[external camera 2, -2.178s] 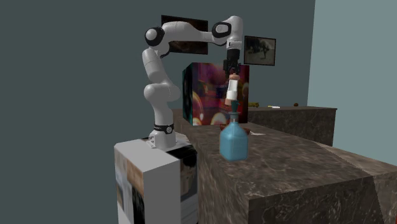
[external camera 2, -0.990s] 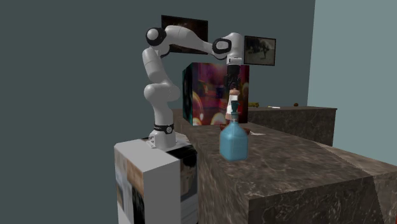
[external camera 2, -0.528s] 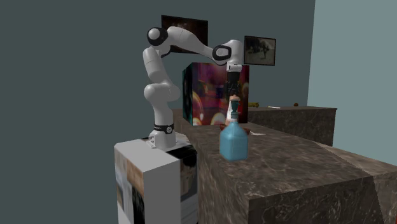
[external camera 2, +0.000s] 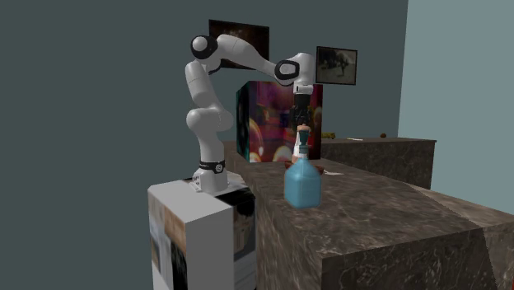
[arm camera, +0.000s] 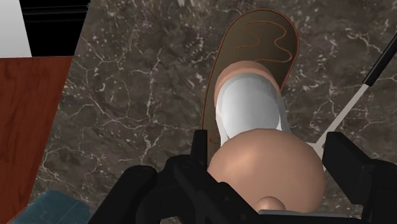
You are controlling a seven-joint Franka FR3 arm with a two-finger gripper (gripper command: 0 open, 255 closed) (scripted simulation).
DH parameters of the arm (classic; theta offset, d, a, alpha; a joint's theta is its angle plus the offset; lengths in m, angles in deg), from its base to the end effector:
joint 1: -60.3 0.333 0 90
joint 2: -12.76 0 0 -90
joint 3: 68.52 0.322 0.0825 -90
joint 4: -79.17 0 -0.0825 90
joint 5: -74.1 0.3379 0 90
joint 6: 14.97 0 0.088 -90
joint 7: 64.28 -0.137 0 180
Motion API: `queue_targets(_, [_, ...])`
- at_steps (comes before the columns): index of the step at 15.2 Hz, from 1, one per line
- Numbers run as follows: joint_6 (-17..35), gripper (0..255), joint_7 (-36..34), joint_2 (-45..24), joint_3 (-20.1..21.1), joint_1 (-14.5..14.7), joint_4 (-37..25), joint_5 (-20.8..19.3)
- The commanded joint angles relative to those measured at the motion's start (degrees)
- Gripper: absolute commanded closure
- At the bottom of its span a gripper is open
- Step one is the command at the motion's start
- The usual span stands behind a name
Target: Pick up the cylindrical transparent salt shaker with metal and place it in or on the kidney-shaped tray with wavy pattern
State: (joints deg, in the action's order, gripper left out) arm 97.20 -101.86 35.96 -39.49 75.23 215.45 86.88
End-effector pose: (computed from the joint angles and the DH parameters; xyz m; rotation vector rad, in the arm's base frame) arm 0.2575 0.2891 0.4448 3.1157 -0.0305 -0.0750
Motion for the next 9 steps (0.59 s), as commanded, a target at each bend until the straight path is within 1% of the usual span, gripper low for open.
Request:
queue_targets(1, [-0.03, 0, -0.01, -0.09, 0.03, 0.00, 0.17, 0.01])
queue_targets(6, [0.01, 0, -0.01, -0.12, 0.04, 0.00, 0.18, 0.00])
queue_targets(9, [-5.98, 0, 0.02, 0.98, -1.03, -0.22, -4.73, -0.44])
